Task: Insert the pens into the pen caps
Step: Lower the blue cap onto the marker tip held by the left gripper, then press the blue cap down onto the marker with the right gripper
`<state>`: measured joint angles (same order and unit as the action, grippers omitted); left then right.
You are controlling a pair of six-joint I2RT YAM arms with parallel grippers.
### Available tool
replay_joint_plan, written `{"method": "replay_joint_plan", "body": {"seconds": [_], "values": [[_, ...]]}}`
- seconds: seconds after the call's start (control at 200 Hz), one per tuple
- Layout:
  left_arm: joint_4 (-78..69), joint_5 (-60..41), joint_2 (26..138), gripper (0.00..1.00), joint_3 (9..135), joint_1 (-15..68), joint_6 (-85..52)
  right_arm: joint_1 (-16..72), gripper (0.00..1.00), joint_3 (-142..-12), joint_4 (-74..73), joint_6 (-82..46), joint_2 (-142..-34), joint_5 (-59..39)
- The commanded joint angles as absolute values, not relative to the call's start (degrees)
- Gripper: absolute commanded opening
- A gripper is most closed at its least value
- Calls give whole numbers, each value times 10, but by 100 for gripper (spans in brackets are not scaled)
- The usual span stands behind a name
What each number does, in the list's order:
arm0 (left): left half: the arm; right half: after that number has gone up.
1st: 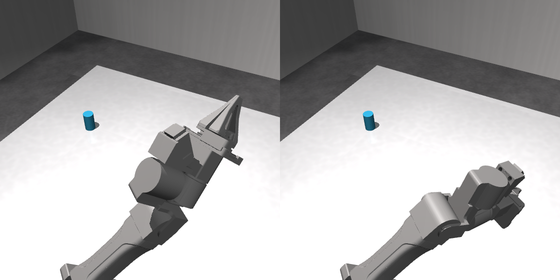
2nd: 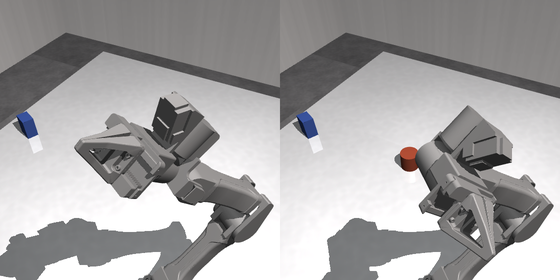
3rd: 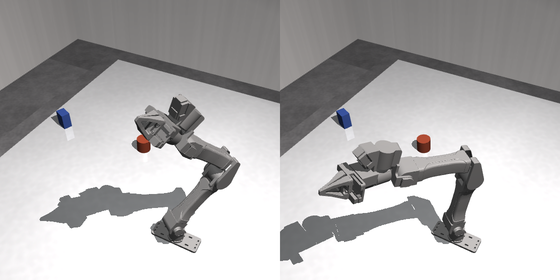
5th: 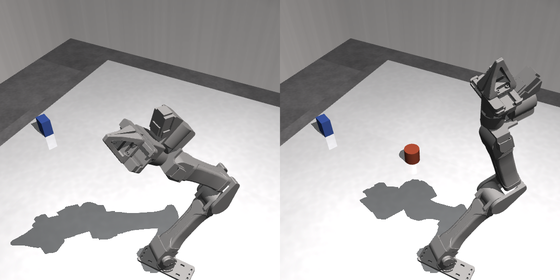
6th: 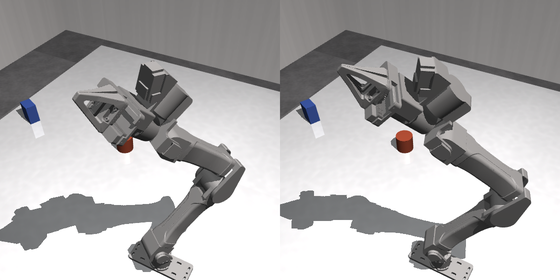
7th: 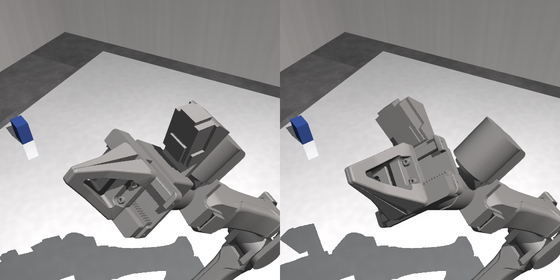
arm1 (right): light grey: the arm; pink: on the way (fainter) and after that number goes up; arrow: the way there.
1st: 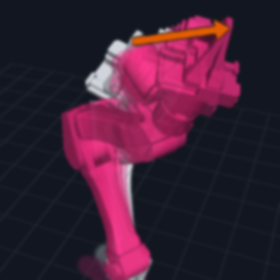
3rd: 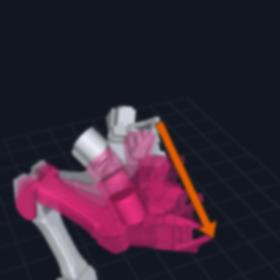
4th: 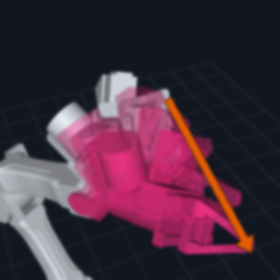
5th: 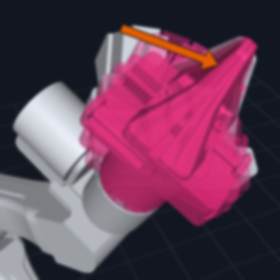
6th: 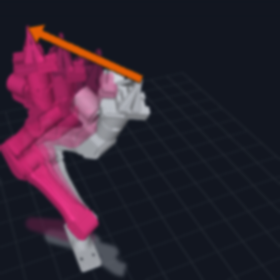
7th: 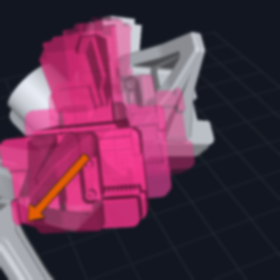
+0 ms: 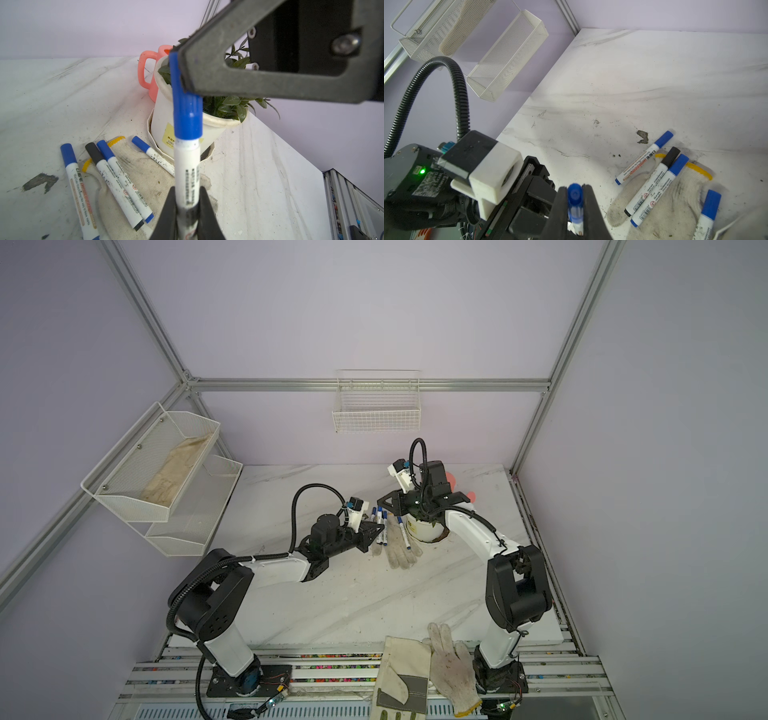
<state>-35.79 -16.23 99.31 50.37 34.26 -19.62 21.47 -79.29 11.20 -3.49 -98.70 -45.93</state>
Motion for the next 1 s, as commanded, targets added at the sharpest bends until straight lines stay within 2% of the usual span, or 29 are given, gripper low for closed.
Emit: {"method": "replay_joint_plan", "body": {"seconds": [0.0,0.315,0.54,0.655,0.9,0.995], "values": [[-480,-74,973,0,592,320,-183,228,0,-784,237,-25,-1003,-525],[-462,-76,963,0,585,325,-152,227,0,-787,243,-18,-1008,-525],[-488,-77,966,0,568,343,-105,227,3,-799,237,3,-991,-467],[-489,-81,971,0,564,355,-84,227,9,-798,208,-3,-975,-456],[-520,-70,980,0,540,376,-66,228,33,-800,156,-19,-943,-391],[-523,-66,981,0,535,382,-62,226,37,-805,145,-24,-933,-364]]}}
